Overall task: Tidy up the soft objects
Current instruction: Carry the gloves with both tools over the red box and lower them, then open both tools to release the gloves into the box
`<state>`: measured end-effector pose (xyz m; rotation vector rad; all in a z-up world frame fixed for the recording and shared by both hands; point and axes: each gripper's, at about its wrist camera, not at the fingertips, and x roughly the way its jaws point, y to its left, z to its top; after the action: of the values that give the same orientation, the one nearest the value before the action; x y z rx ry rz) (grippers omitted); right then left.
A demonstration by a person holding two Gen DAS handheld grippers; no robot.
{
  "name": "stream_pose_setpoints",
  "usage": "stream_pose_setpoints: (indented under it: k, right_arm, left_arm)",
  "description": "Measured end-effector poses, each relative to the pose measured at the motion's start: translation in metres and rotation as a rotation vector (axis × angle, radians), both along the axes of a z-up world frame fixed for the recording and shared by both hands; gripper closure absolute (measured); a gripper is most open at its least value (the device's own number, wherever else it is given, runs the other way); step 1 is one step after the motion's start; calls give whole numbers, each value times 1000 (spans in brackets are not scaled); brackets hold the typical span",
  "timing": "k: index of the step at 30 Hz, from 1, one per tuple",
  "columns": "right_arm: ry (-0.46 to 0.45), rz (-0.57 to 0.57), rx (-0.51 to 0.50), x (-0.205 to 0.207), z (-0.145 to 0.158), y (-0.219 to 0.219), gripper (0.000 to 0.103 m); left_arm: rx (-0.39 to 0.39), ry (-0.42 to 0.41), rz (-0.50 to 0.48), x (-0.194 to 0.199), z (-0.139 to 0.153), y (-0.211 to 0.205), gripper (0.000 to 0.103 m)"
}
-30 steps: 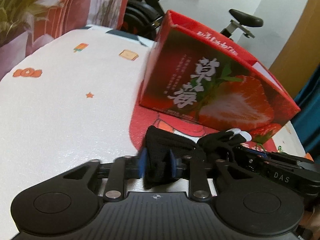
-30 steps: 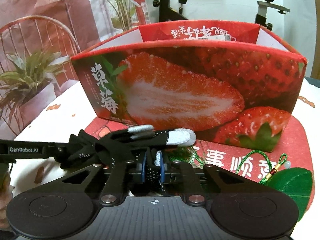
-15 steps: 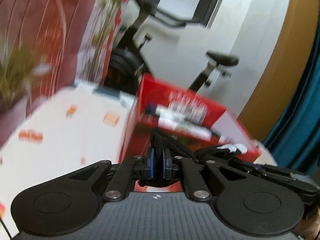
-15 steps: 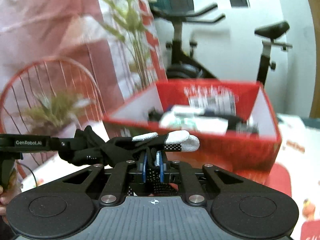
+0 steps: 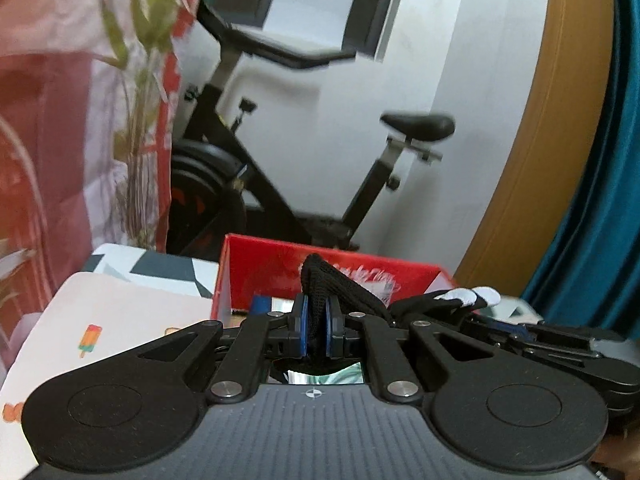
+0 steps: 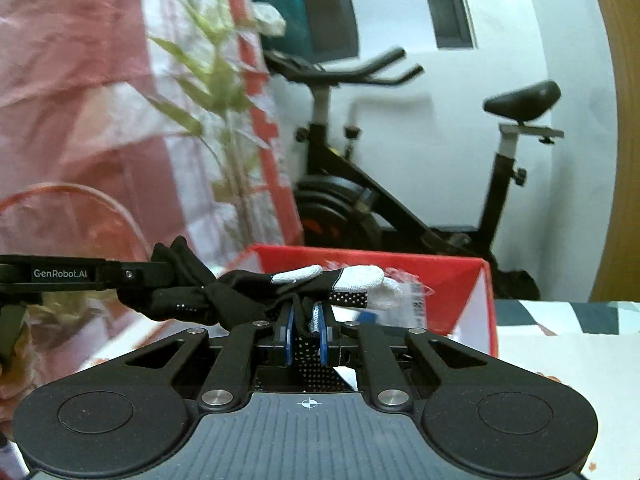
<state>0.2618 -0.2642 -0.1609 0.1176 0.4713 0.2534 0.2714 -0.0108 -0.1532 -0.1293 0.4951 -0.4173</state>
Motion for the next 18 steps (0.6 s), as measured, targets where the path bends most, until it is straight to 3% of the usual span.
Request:
stream_pose_setpoints:
  k: [6,18]
  right_arm:
    - [108,-28,-72,36,-34,3,92]
    - [203,-14,-99,45,-61,9,87]
  left_arm:
    - [118,85,-35,43,-22,-32,94]
    - [248,230,-76,63,-61,-31,92]
